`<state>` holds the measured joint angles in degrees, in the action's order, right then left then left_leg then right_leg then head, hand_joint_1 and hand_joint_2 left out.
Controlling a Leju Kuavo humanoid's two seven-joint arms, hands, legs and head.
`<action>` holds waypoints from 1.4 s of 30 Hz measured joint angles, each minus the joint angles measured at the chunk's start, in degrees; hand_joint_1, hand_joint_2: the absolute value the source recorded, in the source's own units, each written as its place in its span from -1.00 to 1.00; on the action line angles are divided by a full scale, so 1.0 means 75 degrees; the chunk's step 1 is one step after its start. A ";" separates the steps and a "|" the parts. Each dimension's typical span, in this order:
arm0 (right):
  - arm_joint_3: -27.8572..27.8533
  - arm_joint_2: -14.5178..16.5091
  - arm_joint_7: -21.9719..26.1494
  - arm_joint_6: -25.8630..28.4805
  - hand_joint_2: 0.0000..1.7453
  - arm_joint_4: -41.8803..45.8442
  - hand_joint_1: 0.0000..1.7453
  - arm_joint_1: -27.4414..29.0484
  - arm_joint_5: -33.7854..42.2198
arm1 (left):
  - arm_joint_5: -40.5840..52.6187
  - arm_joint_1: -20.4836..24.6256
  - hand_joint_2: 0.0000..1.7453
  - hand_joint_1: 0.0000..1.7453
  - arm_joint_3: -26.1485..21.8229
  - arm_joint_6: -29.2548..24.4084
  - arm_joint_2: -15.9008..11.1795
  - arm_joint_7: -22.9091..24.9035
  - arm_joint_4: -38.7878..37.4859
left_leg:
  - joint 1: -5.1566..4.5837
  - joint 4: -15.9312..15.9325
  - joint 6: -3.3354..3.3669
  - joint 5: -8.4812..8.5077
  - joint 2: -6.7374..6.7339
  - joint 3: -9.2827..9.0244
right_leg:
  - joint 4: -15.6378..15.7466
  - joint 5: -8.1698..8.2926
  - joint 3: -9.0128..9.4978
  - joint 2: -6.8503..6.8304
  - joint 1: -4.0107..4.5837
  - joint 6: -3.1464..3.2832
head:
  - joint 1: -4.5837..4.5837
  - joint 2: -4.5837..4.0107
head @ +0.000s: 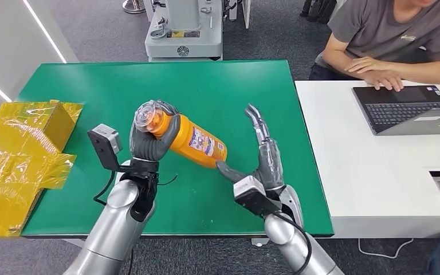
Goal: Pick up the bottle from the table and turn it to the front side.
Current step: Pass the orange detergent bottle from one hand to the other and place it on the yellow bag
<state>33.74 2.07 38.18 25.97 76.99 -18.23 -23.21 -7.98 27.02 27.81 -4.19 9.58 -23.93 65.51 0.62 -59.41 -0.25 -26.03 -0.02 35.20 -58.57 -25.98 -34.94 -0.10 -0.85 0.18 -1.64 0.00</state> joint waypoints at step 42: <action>-0.0197 -0.0013 0.0197 0.0764 1.00 0.2575 -1.00 0.2587 0.0540 | 0.4834 0.0825 1.00 1.00 -0.1859 -0.1660 -0.2717 -0.0414 -0.0203 | 0.0004 0.0003 -0.0002 0.0000 -0.0020 -0.0003 | -0.0003 -0.0004 -0.0008 0.0021 0.0004 0.0008 | 0.0000 0.0000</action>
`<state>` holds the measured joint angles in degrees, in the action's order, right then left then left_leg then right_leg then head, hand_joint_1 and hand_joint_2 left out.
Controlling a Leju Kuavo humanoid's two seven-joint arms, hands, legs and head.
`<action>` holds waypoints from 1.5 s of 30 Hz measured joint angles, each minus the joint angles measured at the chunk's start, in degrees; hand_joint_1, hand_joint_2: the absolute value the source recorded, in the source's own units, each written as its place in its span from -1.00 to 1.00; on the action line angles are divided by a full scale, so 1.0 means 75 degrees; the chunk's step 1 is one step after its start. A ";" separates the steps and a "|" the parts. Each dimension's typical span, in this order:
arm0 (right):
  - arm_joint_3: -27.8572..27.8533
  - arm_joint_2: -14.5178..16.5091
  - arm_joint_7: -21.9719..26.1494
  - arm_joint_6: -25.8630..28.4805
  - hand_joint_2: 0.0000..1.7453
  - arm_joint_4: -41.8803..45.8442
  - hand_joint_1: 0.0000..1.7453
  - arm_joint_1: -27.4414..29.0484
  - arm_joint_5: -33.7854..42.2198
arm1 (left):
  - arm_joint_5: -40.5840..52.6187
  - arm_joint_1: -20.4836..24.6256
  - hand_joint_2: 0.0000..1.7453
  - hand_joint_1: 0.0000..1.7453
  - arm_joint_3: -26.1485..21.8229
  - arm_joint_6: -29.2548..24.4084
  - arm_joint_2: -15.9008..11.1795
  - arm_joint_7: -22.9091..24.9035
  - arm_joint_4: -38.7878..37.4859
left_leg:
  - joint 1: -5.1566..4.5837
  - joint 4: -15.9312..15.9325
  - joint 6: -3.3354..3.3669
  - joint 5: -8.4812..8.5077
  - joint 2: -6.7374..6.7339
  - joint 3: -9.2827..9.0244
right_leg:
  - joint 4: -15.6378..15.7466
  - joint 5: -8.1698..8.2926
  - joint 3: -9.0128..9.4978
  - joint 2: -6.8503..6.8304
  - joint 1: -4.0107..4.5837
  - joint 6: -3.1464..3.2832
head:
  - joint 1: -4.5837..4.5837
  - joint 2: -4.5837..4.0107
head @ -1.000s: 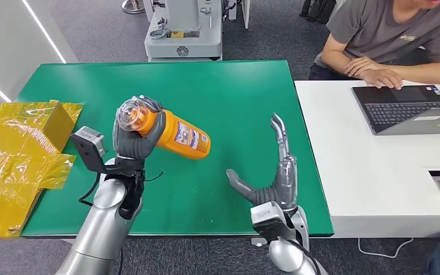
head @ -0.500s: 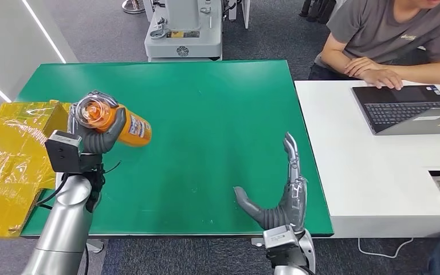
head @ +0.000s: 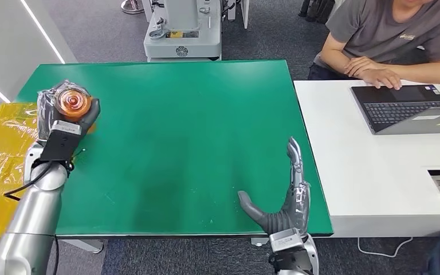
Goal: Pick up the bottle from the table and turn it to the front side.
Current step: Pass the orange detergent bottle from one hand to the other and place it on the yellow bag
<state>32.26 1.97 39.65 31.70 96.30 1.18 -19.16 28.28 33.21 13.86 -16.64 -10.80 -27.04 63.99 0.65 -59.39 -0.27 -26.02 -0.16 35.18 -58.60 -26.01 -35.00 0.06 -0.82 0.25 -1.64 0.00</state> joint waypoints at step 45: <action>-0.0427 0.0216 -0.0102 -0.0555 1.00 0.0442 -1.00 0.0471 -0.0320 | 0.8040 0.1032 1.00 1.00 0.0662 -0.0934 -0.1261 0.2112 -0.5293 | 0.0001 0.0002 -0.0005 0.0002 -0.0005 0.0002 | 0.0000 -0.0001 -0.0005 0.0006 0.0002 0.0002 | 0.0001 0.0001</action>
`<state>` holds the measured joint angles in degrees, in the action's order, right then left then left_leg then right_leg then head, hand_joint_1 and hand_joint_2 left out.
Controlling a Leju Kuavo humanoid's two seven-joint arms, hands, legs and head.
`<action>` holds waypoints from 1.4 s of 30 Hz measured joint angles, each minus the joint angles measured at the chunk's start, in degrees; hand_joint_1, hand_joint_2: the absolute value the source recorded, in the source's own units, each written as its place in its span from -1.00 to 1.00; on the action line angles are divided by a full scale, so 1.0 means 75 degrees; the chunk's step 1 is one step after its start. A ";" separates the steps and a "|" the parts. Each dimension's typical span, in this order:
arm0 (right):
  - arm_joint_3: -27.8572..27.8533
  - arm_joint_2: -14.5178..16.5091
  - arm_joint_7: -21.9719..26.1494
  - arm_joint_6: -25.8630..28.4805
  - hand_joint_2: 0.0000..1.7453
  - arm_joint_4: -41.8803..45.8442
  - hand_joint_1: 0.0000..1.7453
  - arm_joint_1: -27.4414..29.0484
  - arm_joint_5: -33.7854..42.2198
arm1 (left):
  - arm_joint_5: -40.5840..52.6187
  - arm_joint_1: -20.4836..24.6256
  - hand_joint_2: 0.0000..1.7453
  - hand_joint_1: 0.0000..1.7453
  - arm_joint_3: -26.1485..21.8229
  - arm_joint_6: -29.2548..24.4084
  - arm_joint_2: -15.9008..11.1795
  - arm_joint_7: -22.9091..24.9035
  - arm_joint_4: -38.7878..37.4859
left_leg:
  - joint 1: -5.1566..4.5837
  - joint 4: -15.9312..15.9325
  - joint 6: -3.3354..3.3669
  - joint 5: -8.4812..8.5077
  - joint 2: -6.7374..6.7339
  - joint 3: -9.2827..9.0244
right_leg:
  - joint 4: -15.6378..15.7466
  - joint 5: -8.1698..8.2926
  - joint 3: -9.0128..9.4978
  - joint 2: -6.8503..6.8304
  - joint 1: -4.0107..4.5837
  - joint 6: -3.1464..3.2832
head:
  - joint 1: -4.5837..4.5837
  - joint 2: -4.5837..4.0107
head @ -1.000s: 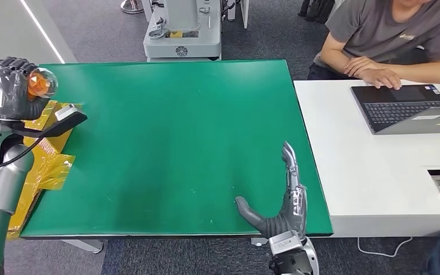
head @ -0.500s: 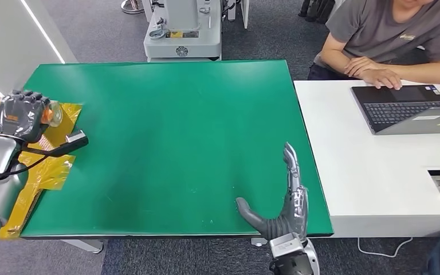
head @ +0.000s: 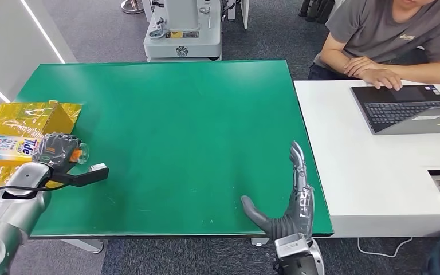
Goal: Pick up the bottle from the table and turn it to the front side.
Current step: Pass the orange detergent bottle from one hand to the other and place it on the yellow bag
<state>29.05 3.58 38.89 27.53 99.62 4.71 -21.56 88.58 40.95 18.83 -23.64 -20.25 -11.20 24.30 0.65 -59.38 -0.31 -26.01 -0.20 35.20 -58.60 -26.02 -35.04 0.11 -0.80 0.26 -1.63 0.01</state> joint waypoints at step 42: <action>-0.0025 0.0063 -0.0222 -0.0142 1.00 -0.0060 -1.00 -0.0369 -0.0178 | 0.0124 -0.0543 1.00 -1.00 0.0335 -0.2140 0.0178 0.0787 -0.0059 | 0.0001 0.0001 -0.0001 0.0000 0.0001 -0.0001 | -0.0004 0.0000 0.0000 -0.0002 0.0001 0.0000 | 0.0001 -0.0001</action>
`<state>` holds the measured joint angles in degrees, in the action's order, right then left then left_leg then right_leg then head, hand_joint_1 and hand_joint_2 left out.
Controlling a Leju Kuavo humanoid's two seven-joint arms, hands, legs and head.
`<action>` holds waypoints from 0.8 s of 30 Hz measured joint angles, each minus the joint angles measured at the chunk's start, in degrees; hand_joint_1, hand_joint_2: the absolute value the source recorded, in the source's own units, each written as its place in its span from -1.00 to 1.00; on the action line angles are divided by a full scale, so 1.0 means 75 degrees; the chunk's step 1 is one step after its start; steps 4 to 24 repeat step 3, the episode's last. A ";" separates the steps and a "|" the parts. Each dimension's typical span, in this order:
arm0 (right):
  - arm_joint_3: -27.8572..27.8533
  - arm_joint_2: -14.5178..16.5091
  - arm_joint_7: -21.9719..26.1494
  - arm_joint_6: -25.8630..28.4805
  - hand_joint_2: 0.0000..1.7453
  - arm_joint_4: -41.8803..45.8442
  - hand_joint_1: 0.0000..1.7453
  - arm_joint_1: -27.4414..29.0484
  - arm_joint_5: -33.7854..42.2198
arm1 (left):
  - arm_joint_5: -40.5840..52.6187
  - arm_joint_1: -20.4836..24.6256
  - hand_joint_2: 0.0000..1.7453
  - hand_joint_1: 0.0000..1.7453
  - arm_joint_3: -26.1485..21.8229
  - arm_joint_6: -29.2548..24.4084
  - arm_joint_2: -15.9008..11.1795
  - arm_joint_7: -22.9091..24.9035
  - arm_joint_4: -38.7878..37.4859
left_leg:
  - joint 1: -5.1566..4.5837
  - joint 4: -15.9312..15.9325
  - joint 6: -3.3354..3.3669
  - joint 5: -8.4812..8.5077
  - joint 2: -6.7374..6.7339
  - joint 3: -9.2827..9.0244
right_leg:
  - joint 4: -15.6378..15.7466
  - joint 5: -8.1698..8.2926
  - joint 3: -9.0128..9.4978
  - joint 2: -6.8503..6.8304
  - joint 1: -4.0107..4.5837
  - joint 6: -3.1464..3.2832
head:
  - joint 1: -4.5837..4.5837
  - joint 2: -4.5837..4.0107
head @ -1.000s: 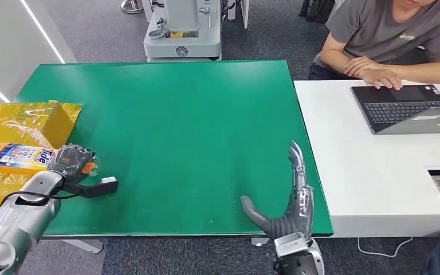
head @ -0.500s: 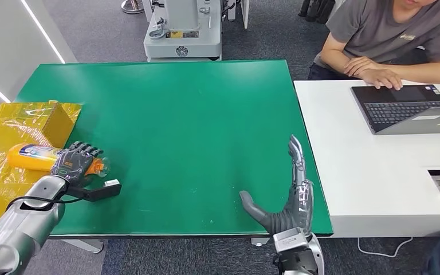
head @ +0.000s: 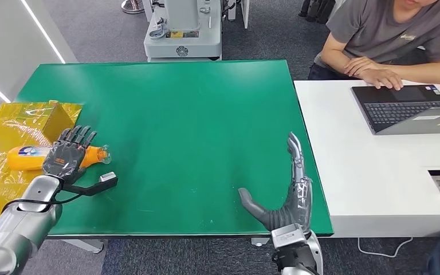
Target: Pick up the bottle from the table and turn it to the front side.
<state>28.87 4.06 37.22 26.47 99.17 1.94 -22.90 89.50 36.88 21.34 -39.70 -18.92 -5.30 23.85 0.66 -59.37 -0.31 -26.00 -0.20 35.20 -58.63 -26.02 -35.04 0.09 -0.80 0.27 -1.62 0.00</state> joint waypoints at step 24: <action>-0.0006 0.0009 -0.0013 0.0008 1.00 -0.0001 -1.00 0.0006 -0.0001 | -0.0004 -0.0334 1.00 -1.00 0.0021 -0.0015 -0.0092 0.0279 0.0737 | -0.0001 -0.0001 0.0000 0.0000 -0.0003 -0.0001 | 0.0002 0.0000 -0.0005 0.0002 -0.0001 0.0000 | -0.0001 0.0000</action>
